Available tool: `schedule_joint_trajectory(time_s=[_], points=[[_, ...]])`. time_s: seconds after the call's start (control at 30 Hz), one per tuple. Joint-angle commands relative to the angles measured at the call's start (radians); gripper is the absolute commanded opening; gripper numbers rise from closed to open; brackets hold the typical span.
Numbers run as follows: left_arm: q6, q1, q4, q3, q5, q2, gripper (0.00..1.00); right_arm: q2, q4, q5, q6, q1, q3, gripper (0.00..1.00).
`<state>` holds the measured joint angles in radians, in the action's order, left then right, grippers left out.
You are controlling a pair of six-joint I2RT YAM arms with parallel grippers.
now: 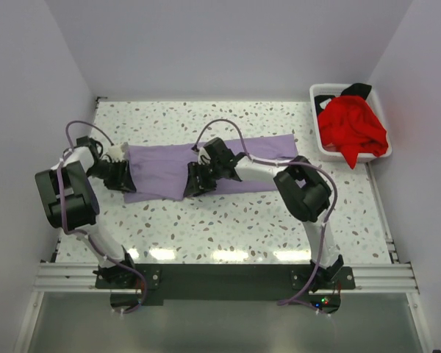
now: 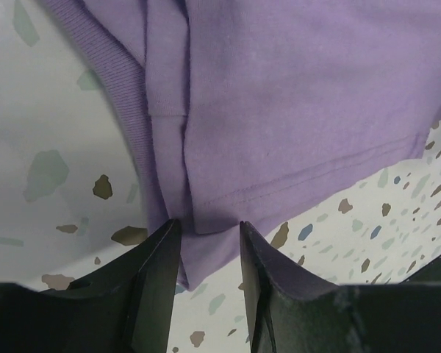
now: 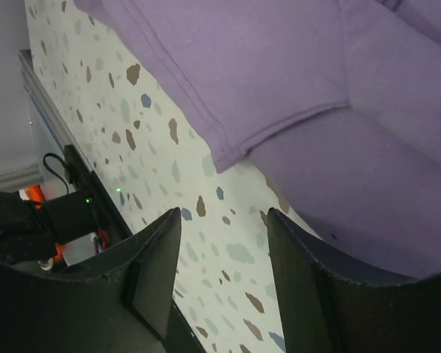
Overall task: Fold and stack the t-shirts
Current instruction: Fold the tshirt
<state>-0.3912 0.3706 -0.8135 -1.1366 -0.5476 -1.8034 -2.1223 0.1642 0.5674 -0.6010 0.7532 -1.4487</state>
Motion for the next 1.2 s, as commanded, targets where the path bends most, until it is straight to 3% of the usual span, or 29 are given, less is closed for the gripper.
schedule_joint_trajectory(time_s=[0.0, 0.23, 0.6, 0.83, 1.0, 1.17], points=[[0.032, -0.002, 0.04, -0.025, -0.005, -0.022, 0.42, -0.027, -0.143, -0.008, -0.103, 0.029, -0.015, 0.54], [0.029, -0.004, 0.037, -0.031, -0.017, -0.024, 0.33, -0.094, -0.158, -0.014, -0.158, 0.046, -0.05, 0.49], [0.02, -0.006, 0.004, -0.042, -0.023, 0.027, 0.34, -0.145, -0.181, -0.006, -0.215, 0.055, -0.067, 0.39], [0.015, -0.007, -0.049, -0.087, -0.026, 0.076, 0.34, -0.151, -0.192, 0.003, -0.229, 0.055, -0.05, 0.12], [0.022, -0.01, -0.078, -0.095, -0.04, 0.079, 0.35, -0.149, -0.187, 0.003, -0.229, 0.052, -0.049, 0.0], [0.037, -0.03, -0.069, -0.072, -0.034, 0.065, 0.35, -0.134, -0.196, 0.002, -0.226, 0.04, -0.033, 0.0]])
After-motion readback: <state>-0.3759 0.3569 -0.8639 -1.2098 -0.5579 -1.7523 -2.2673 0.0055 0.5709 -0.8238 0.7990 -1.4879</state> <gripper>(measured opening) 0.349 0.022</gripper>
